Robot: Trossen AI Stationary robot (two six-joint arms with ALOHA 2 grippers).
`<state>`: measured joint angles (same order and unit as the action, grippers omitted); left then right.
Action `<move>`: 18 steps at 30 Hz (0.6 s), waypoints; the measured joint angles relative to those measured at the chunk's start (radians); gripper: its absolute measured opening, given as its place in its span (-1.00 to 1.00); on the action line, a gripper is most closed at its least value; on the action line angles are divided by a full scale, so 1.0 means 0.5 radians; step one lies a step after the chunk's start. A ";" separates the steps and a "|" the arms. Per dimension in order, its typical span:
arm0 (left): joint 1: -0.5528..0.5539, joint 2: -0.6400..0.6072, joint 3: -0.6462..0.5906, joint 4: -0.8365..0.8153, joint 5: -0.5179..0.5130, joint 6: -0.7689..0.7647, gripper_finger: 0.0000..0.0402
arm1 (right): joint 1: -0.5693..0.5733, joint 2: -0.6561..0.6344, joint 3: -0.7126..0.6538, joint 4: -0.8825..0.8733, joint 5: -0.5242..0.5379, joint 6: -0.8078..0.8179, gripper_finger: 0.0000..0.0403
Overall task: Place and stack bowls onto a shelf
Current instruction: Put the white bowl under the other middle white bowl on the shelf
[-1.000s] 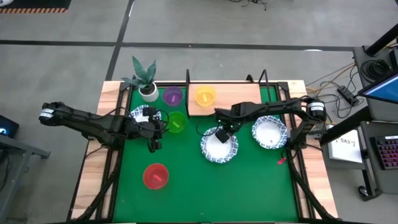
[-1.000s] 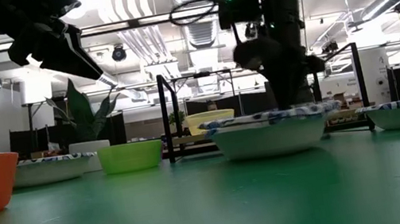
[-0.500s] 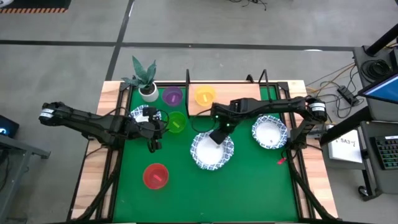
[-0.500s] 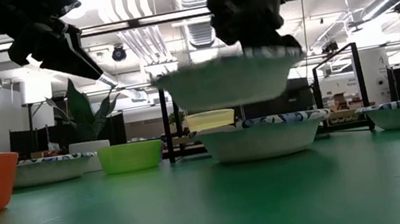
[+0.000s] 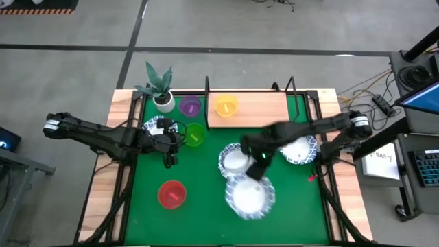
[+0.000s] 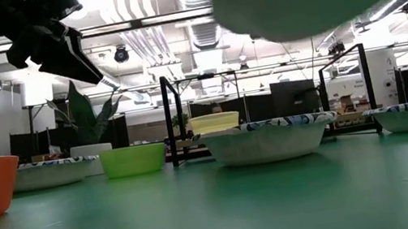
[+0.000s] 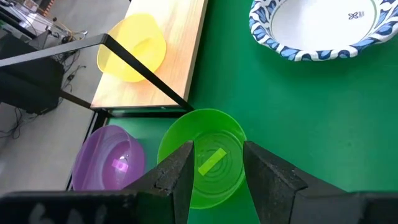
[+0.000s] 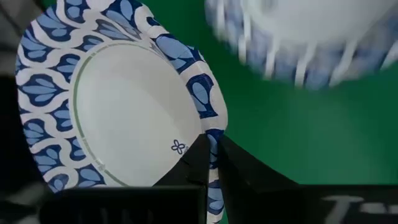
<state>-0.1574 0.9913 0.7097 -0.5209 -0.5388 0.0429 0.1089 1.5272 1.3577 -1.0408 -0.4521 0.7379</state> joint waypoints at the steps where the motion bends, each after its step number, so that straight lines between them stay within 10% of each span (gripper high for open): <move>1: 0.000 0.000 0.000 0.003 0.000 0.000 -0.40 | 0.079 -0.002 -0.035 -0.021 0.023 0.037 -0.94; 18: -0.001 0.000 0.000 0.007 0.000 -0.011 -0.40 | 0.444 -0.010 -0.542 -0.054 0.436 0.314 -0.80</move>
<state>-0.1576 0.9913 0.7097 -0.5175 -0.5388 0.0376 0.3306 1.5220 1.0866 -1.0676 -0.2340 0.8949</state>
